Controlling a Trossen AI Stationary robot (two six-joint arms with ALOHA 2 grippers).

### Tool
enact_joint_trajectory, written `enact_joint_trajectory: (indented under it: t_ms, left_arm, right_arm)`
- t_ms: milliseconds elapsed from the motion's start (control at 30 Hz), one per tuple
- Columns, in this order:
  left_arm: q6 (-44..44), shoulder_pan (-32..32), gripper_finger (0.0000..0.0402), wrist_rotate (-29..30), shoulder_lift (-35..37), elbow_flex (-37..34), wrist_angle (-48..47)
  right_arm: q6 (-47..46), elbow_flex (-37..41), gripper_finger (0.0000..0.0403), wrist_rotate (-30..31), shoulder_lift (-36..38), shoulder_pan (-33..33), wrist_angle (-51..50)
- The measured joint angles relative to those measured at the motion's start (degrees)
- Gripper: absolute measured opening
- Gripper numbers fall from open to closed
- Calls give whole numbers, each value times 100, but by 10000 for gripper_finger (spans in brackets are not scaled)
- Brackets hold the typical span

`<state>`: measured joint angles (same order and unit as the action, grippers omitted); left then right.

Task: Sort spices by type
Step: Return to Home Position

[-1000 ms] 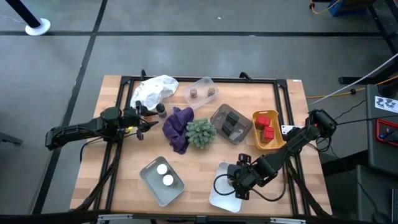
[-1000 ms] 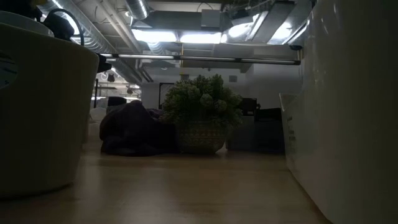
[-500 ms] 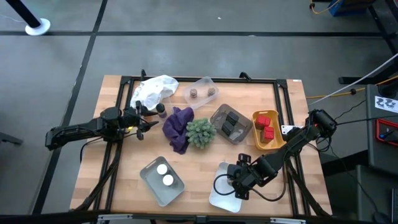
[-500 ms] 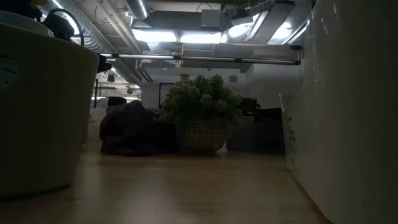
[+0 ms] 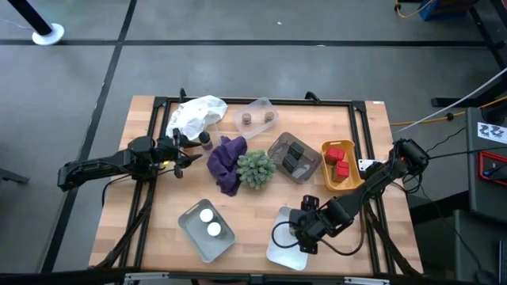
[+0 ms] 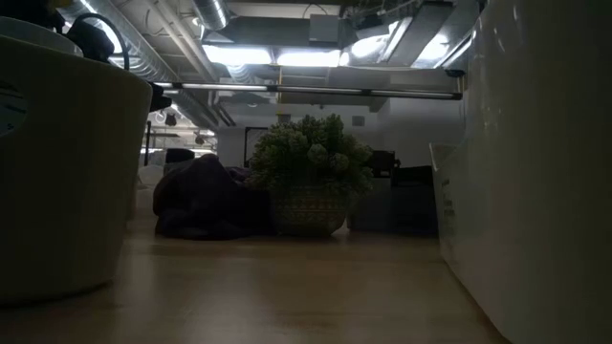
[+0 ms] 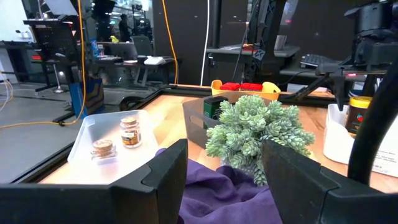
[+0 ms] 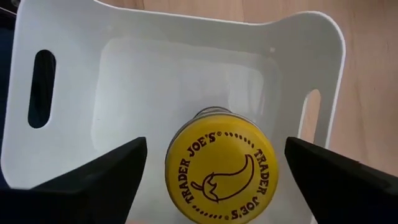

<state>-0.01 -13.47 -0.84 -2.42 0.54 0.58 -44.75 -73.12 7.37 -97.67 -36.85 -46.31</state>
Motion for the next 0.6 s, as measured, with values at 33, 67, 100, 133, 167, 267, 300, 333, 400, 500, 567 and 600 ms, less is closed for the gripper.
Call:
enact_joint_trajectory:
  t_ms: [33,67,100,133,167,267,300,333,400,500,567,600]
  left_arm:
    - [0,0,193,-2,0,1,1]
    - [0,0,193,-2,0,0,0]
    - [0,0,193,-2,0,0,0]
    - [0,0,193,-1,0,1,0]
    - [0,0,193,-1,1,1,0]
    - [0,0,193,0,2,0,0]
    - [0,0,193,0,0,0,0]
    - [0,0,193,0,2,0,2]
    - [0,0,193,0,0,0,0]
    - [0,0,193,0,0,0,2]
    - [0,0,193,0,1,0,2]
    - [0,0,193,0,0,0,2]
  right_arm:
    - [2,0,382,-52,9,31,-1]
    - [10,0,383,-124,30,70,-6]
    - [14,0,383,-194,48,118,-2]
    - [12,0,382,-299,59,179,3]
    - [13,0,381,-399,70,232,0]
    - [14,0,378,-784,89,397,-4]
    - [13,0,377,-925,92,450,-5]
    - [15,0,377,-1064,92,508,-6]
    - [22,0,376,-1340,92,613,-10]
    - [24,0,376,-1668,92,751,-10]
    - [47,0,376,-1813,92,828,-17]
    - [100,0,376,-1848,92,856,-14]
